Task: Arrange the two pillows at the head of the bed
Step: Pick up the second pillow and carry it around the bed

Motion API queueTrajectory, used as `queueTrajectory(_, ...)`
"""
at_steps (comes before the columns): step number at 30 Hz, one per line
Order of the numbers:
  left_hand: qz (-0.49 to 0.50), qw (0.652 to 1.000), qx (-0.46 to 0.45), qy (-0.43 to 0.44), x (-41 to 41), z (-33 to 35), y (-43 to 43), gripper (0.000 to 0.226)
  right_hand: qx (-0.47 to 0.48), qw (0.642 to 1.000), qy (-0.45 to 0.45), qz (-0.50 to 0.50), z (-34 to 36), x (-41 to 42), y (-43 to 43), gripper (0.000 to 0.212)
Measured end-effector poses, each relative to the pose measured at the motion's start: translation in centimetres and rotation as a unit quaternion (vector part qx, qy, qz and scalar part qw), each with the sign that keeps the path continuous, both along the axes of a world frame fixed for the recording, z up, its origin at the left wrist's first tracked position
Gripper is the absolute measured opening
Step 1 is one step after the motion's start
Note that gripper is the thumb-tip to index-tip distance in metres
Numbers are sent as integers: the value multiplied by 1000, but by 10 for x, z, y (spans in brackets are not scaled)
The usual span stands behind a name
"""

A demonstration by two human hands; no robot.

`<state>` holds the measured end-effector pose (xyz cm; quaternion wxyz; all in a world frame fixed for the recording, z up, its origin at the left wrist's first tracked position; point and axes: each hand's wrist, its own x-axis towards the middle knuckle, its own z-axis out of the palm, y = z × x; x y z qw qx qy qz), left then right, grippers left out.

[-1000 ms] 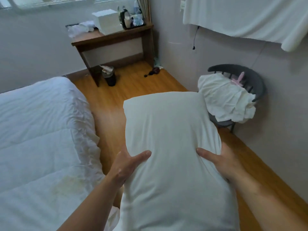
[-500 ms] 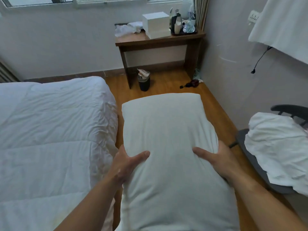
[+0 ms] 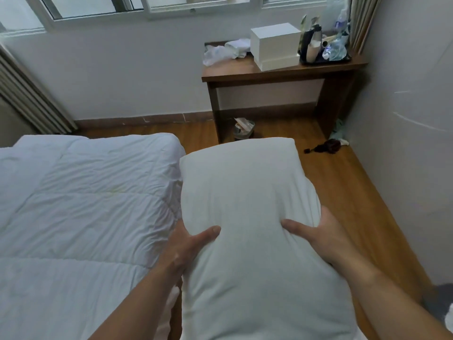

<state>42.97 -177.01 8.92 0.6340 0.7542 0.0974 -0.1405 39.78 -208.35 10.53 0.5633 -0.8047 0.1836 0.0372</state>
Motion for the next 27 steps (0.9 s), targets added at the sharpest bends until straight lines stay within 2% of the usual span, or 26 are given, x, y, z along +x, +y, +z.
queueTrajectory(5,70,997,11,-4,89,12,-17,93,30,996,28,77,16,130,-21,101)
queueTrajectory(7,95,995,15,-7,123,16,-19,92,25,995,39,93,18,178,-23,101)
queueTrajectory(11,136,990,25,5,188,18,-12,91,25,990,60,125,13,267,-13,89)
queueTrajectory(15,164,986,23,18,263,8,3,81,7,986,65,153,5,362,10,88)
queueTrajectory(17,176,984,19,12,306,4,15,75,-4,985,62,160,5,410,27,78)
queueTrajectory(20,179,984,14,9,382,3,43,86,-12,985,53,165,13,483,51,57)
queueTrajectory(24,171,985,7,20,468,12,79,91,-26,982,47,180,27,572,86,68)
queueTrajectory(27,183,983,5,30,526,14,99,87,-33,981,47,186,27,636,107,78)
